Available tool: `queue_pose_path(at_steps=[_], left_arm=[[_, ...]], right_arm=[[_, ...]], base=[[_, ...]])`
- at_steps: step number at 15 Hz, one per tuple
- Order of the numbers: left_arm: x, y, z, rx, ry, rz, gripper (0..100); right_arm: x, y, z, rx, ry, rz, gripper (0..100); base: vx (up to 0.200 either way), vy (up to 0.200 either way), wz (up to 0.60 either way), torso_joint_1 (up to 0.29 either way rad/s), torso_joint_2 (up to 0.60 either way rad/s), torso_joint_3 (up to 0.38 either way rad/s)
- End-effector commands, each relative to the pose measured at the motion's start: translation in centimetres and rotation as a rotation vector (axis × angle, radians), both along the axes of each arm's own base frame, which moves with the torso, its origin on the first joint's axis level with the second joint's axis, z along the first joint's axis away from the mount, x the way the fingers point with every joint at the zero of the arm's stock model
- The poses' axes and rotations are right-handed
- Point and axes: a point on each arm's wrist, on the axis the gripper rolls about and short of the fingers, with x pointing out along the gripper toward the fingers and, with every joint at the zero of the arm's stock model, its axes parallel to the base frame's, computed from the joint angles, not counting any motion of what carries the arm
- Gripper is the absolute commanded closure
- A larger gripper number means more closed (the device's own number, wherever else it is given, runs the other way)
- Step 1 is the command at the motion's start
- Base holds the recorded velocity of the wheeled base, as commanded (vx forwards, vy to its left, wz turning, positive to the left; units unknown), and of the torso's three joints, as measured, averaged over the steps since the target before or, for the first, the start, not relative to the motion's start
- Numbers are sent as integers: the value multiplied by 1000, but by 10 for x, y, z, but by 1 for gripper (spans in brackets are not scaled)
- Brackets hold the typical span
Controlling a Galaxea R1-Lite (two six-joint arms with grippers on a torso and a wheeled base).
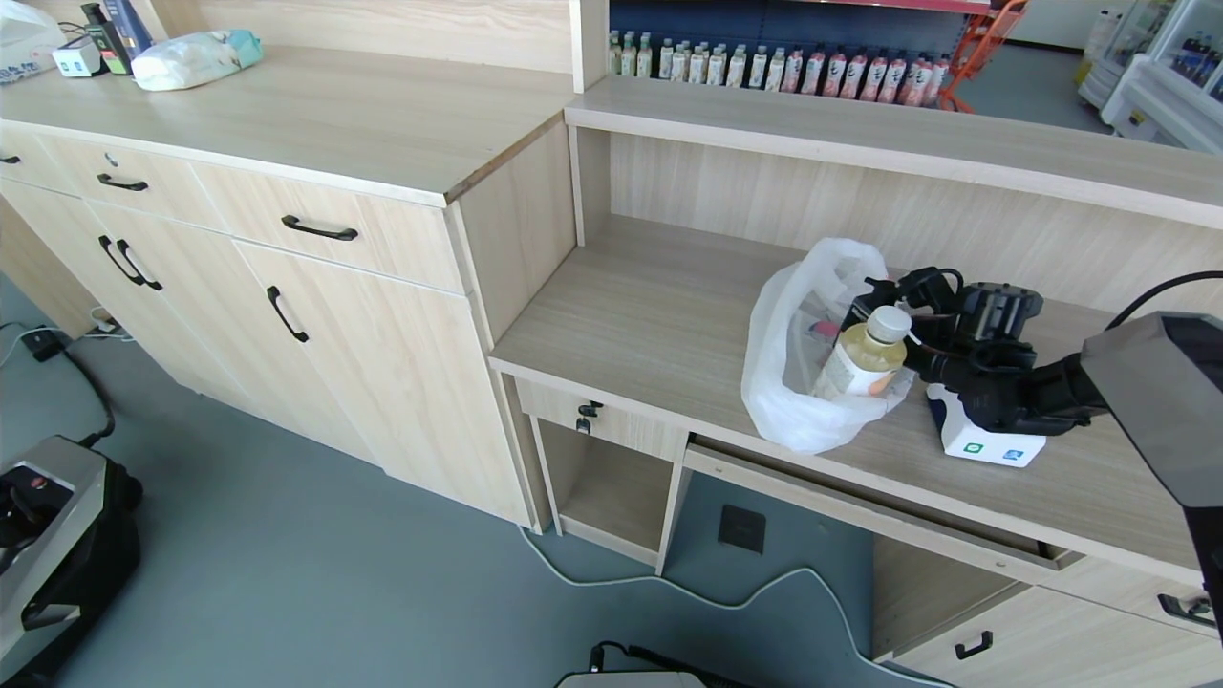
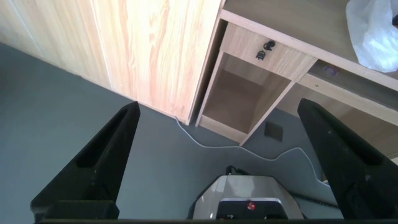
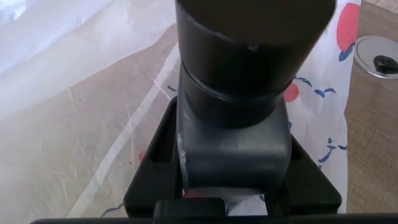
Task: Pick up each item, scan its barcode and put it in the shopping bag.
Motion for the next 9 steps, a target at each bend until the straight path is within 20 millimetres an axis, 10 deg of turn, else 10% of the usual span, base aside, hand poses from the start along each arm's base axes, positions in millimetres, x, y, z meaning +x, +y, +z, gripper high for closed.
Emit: queue_pose_path(at_steps=[1,2,9], left_arm=[[0,0,0,0,0,0,0],[0,0,0,0,0,0,0],[0,0,0,0,-2,0,0]], right_arm=[[-2,-3,-1,0,7,1,100],[-4,-3,0,0,7,6,0],[-22,-12,60,-4,-109,69,0]], base=[[0,0,0,0,0,0],[0,0,0,0,0,0],[0,0,0,0,0,0]])
